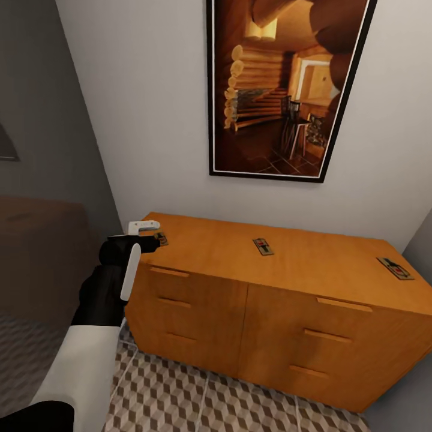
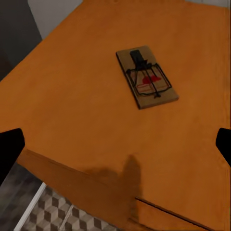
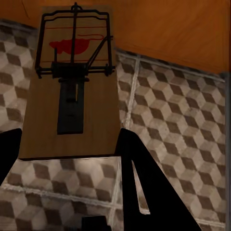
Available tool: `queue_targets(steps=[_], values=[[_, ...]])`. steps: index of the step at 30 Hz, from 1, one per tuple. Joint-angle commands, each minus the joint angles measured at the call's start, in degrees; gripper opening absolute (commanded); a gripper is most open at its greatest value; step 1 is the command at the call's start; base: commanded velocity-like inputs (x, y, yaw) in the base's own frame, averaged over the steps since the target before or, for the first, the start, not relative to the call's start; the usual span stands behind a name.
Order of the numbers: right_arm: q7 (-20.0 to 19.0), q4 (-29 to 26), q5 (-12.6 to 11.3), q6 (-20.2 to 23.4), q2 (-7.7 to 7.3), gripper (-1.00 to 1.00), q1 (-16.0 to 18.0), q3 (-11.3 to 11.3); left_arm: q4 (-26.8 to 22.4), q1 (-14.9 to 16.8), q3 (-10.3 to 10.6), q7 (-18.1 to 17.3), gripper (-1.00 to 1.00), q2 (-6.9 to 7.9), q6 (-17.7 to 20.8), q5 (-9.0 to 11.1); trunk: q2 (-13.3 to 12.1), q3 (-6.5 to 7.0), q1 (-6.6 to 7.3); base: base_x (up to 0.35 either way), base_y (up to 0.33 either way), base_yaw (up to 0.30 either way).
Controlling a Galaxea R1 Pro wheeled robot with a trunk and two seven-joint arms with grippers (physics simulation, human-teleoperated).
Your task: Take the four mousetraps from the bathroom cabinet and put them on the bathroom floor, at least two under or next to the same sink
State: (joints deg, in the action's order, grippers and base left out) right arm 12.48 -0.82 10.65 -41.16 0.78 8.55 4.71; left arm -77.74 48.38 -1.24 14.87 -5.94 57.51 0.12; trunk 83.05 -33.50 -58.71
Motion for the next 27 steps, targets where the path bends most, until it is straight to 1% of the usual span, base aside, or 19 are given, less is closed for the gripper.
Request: queue_targets(steps=[1, 13, 27], values=[[0.0, 0.0, 0.4, -0.1, 0.01, -1.0, 0.0, 0.5, 0.0, 0.0, -0.1, 0.1, 1.0, -0.08, 0.2, 0.0, 0.0, -0.06, -0.02, 0.205, -0.222, 0.002], [0.0, 0.0, 0.4, -0.1, 0.01, -1.0, 0.0, 0.5, -0.1, 0.1, -0.1, 0.1, 1.0, -0.12, 0.2, 0.0, 0.0, -0.06, -0.02, 0.197, -0.213, 0.0], [0.0, 0.0, 0.4, 0.0, 0.15, -1.0, 0.0, 0.4, 0.1, 0.0, -0.3, 0.2, 1.0, -0.04, 0.0, -0.1, 0.0, -0.06, -0.02, 0.02, -0.021, 0.0]])
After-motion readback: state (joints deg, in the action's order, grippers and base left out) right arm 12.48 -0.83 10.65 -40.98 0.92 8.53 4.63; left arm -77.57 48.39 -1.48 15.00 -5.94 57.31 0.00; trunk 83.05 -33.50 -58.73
